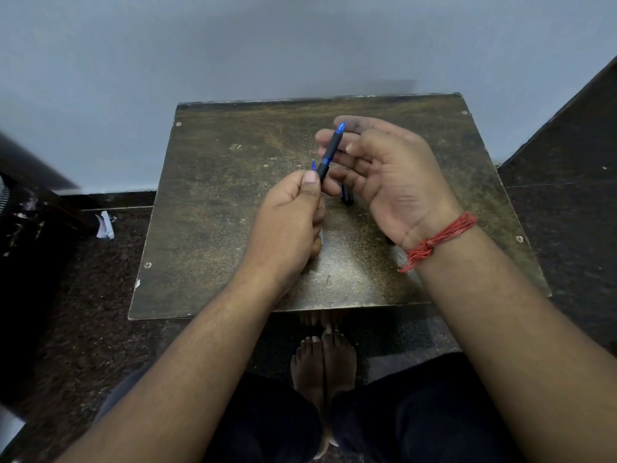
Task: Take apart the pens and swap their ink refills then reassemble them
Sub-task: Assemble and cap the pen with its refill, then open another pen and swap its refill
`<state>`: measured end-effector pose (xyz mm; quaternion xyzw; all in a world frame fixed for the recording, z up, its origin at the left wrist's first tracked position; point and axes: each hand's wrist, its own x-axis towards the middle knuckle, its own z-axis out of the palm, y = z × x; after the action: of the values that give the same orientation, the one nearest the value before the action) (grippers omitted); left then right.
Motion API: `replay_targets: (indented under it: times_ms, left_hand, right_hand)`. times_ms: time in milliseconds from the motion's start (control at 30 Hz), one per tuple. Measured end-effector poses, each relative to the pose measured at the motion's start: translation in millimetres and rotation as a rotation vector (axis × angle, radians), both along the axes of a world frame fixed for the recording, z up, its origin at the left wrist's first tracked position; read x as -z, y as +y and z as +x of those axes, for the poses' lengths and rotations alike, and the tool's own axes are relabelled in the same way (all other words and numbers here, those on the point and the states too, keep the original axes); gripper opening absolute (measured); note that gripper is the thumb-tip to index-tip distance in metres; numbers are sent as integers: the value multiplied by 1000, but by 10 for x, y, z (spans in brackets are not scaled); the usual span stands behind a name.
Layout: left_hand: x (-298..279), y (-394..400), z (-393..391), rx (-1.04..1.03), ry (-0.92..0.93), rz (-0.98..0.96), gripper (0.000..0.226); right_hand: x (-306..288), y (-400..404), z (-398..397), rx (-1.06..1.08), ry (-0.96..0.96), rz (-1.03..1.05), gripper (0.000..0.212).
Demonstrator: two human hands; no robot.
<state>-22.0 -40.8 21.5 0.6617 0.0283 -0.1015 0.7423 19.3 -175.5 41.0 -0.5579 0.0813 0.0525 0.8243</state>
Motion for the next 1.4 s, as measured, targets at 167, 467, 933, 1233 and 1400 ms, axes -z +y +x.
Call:
replay_targets:
  times_ms: [167,467,933,1233,1400]
  left_hand:
    - [7,4,1,0,-9,-7,35]
    - [40,-1,4,7,-22,10,35]
    - [84,15,-11,27,-58,80,37]
    - [64,5,-5,-7,-65,50,36]
    - [62,3,1,-15,-63,57,37]
  right_hand:
    - [28,42,-13,-1,-24,-203,10]
    - [-26,5,-13,52,-25,-46,13]
    - [-12,-384,129,487,-186,-168,7]
    - [51,-304,72,128,-170,-1256,14]
    - [70,-172,24,-23,-198,-1550,16]
